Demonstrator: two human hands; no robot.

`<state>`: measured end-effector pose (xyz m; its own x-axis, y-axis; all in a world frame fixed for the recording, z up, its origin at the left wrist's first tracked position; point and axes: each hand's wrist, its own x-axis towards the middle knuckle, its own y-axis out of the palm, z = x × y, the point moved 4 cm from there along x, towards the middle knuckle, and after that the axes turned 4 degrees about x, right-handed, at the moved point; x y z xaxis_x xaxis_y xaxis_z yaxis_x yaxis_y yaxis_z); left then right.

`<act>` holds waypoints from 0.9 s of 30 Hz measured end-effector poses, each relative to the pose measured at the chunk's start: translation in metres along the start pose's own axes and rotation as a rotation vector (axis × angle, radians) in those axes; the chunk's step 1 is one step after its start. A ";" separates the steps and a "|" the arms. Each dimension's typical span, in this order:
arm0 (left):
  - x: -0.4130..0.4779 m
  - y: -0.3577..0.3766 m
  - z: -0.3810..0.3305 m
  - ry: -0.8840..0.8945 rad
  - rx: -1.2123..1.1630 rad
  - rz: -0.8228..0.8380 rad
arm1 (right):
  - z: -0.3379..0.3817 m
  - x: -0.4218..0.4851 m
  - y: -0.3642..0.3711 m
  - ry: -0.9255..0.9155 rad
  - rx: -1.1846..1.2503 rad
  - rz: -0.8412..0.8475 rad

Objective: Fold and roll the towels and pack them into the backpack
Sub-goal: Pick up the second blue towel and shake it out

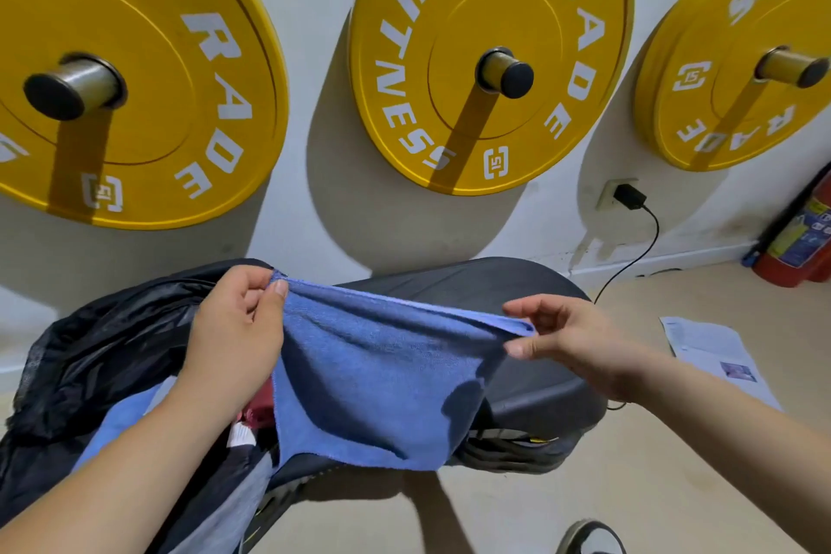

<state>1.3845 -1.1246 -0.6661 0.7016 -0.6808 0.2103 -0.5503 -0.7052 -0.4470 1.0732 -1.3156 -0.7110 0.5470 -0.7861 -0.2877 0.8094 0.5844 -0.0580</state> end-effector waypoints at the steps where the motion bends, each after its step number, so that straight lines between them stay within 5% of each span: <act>1: -0.001 0.001 0.000 -0.005 -0.006 0.008 | 0.001 -0.001 0.003 -0.042 -0.139 -0.002; 7: -0.002 0.003 -0.005 -0.004 -0.037 0.011 | 0.022 -0.005 0.010 -0.284 -0.439 -0.100; 19: -0.004 -0.005 -0.003 -0.037 0.035 0.012 | 0.014 -0.002 0.001 -0.048 0.163 -0.001; 21: -0.003 -0.001 -0.001 -0.051 0.041 0.025 | 0.017 -0.002 0.001 -0.071 0.081 -0.071; 27: 0.004 0.008 0.003 -0.037 0.122 0.005 | 0.030 0.017 -0.009 -0.328 -0.667 -0.354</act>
<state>1.3841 -1.1319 -0.6714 0.7162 -0.6751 0.1768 -0.4962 -0.6708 -0.5512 1.0813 -1.3406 -0.6864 0.4017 -0.9047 0.1420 0.7048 0.2064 -0.6787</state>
